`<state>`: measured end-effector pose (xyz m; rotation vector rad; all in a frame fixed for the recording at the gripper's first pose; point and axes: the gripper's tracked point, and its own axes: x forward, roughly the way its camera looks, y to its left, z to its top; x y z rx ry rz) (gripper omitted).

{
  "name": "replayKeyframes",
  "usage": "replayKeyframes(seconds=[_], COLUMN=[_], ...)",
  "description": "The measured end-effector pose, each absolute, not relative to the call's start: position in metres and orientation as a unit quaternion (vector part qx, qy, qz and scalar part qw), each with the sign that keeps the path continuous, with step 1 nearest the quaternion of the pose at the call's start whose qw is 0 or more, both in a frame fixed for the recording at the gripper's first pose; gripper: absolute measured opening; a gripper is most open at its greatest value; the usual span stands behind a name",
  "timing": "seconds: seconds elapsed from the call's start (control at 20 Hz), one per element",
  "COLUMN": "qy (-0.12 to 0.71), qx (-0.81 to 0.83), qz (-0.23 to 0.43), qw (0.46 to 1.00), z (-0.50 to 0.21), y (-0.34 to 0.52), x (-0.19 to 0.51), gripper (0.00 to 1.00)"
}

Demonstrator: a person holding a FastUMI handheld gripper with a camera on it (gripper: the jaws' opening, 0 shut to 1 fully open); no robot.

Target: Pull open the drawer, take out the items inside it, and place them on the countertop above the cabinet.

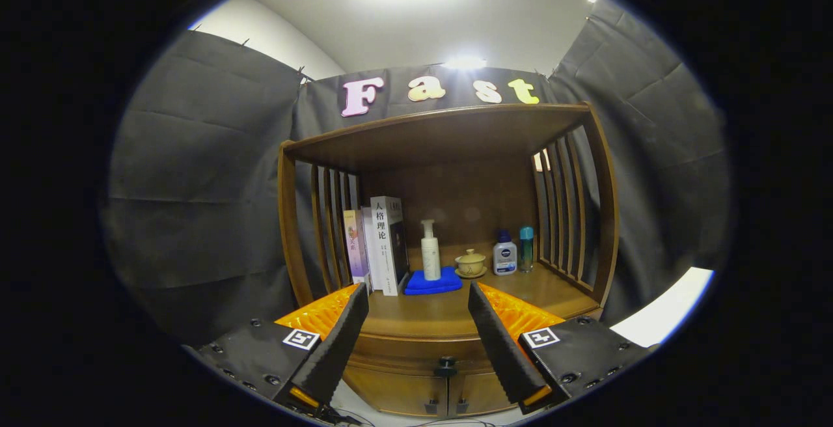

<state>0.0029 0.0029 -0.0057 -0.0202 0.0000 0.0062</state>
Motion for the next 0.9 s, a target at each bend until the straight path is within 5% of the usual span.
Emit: replayKeyframes(seconds=[0.9], qy=[0.072], qx=[-0.030], qz=[-0.025], qw=[0.997], z=[-0.107], y=[-0.025], x=[0.060], gripper=[0.97])
